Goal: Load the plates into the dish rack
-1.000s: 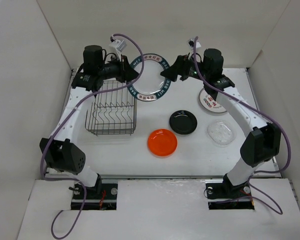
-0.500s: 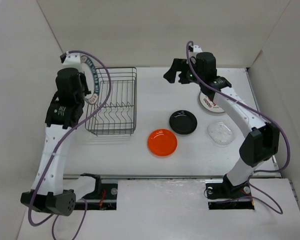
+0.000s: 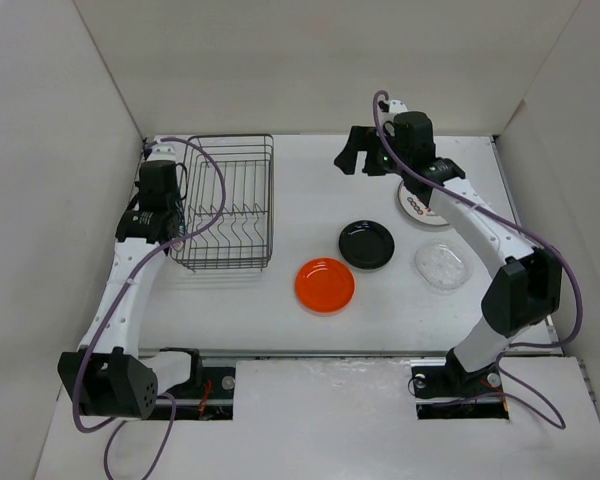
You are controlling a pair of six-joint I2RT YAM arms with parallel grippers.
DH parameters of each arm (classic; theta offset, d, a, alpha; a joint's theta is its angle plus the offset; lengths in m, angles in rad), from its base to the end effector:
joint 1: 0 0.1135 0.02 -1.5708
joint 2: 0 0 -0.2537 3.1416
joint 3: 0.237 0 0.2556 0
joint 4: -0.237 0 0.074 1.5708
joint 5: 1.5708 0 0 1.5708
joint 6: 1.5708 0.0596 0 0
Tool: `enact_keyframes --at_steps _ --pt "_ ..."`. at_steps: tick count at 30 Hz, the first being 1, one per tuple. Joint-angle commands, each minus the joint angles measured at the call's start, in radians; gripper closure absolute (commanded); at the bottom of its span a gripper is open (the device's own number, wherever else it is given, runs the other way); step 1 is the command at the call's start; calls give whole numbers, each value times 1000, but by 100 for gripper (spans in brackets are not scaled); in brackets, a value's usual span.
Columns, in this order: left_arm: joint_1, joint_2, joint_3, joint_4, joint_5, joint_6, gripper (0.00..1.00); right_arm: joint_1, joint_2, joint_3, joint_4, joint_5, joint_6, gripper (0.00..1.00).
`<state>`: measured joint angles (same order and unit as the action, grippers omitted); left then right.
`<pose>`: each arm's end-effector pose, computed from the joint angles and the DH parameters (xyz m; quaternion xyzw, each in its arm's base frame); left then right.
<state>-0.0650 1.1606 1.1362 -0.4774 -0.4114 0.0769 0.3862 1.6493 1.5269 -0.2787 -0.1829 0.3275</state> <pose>0.2824 0.0055 0.3382 -0.0441 0.8476 0.1787 0.4976 0.3812 0.1667 0.3439 -0.0748 0.8285 0.2634 0.4885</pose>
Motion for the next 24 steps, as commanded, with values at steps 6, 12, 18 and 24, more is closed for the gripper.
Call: enact_keyframes --at_steps 6,12,18,24 --pt "25 -27 28 120 71 6 100 -38 -40 -28 30 -29 -18 0" --pt "25 -36 95 102 62 15 100 -38 -19 -28 39 -50 -9 0" --pt "25 -27 117 102 82 24 100 -38 -9 -28 49 -50 -8 0" --pt "25 2 73 140 82 33 100 -38 -9 -28 49 -50 -8 0"
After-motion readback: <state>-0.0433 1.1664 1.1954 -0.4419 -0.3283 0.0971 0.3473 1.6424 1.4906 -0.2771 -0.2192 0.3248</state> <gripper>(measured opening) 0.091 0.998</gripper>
